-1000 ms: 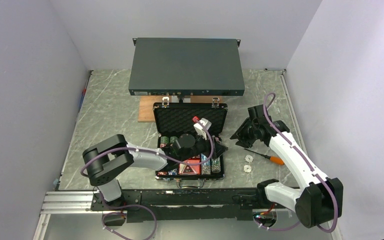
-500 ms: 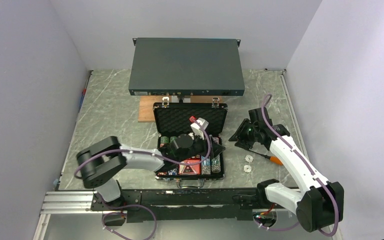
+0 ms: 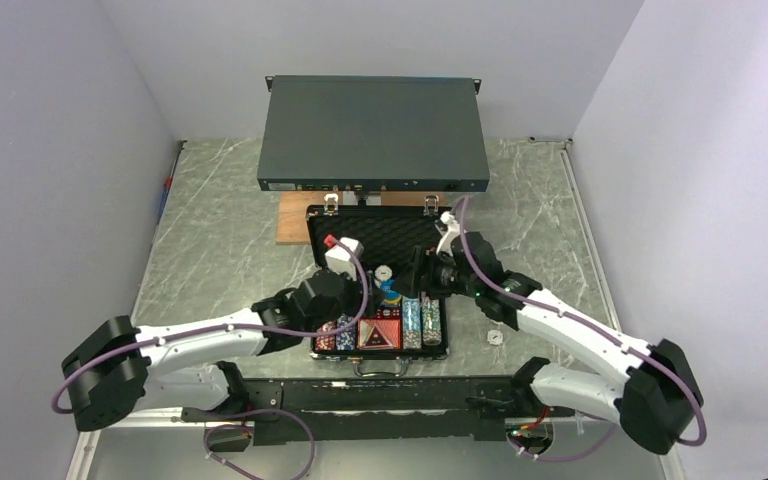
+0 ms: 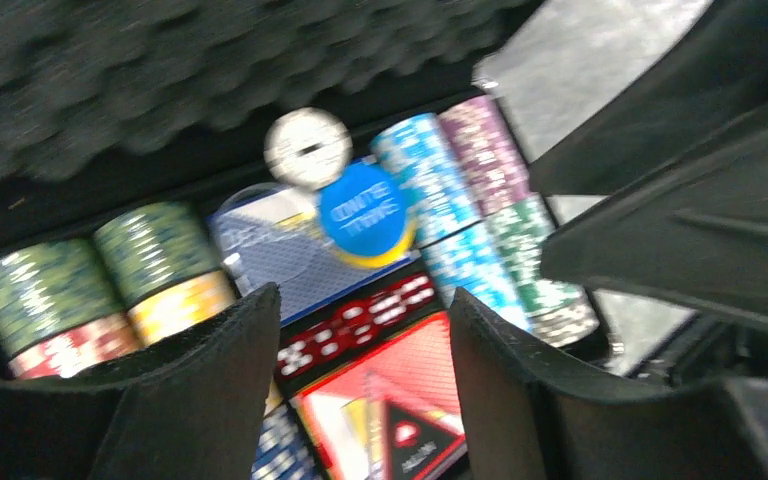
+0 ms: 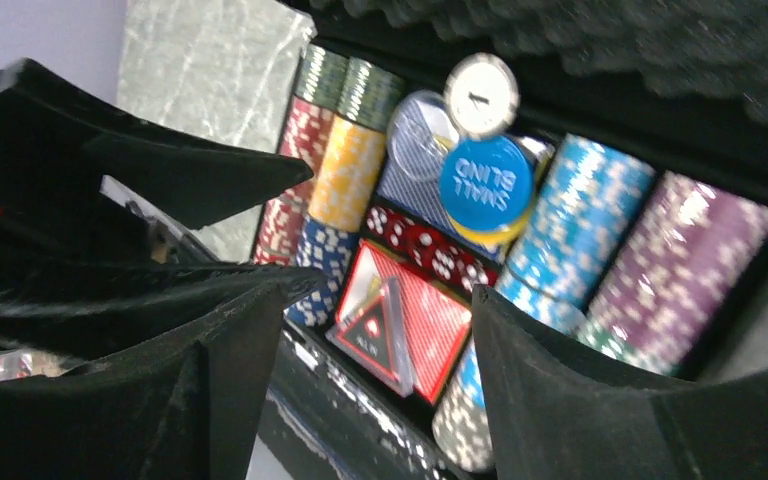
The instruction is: Pack up texas hold em set
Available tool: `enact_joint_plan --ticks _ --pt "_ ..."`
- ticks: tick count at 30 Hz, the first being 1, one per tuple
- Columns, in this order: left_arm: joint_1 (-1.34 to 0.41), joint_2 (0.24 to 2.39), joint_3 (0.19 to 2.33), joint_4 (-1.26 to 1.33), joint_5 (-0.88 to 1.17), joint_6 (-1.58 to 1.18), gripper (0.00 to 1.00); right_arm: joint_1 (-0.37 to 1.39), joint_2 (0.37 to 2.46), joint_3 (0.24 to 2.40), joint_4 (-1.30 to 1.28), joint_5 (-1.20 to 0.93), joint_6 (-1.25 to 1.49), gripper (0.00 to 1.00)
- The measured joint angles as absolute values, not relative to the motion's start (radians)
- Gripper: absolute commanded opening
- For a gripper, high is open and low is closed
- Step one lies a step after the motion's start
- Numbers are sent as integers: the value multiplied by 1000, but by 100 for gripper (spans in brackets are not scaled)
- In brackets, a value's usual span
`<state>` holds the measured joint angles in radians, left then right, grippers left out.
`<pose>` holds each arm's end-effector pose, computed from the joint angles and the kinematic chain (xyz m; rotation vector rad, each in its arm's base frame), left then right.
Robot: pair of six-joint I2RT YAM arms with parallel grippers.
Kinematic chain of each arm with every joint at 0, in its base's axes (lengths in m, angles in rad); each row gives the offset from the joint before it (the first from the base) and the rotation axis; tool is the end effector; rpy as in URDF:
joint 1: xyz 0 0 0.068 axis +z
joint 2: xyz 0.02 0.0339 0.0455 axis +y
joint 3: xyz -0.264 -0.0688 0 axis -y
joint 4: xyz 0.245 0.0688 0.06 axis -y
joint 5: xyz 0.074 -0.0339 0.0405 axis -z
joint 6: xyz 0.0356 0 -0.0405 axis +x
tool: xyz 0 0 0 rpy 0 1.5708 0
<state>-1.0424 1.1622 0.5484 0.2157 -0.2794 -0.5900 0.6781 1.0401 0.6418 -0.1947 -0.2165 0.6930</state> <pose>0.1344 -0.2107 0.2217 0.2706 2.0213 -0.7871 0.1709 0.1475 0.2407 -0.1173 2.3295 0.9801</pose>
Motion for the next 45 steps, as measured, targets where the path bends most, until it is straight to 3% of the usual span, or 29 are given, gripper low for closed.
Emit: enact_joint_plan --ticks 7,14,20,29,32,40,45 --pt "-1008 988 461 43 -312 -649 77 710 1211 542 135 -158 775 56" --pt "-1008 696 387 -54 -303 -712 80 737 1315 541 223 -73 815 44" --pt "-1008 568 367 -105 -301 -729 82 743 1389 579 240 -26 843 44" --pt "-1008 601 367 -154 -301 -725 83 743 1455 606 249 11 865 43" --pt "-1008 632 366 -131 -301 -715 78 743 1465 607 264 14 873 41" --pt "-1008 908 371 54 -361 -597 44 743 1478 607 286 21 881 37" --pt "-990 1108 418 151 -381 -501 34 743 1481 607 294 22 883 36"
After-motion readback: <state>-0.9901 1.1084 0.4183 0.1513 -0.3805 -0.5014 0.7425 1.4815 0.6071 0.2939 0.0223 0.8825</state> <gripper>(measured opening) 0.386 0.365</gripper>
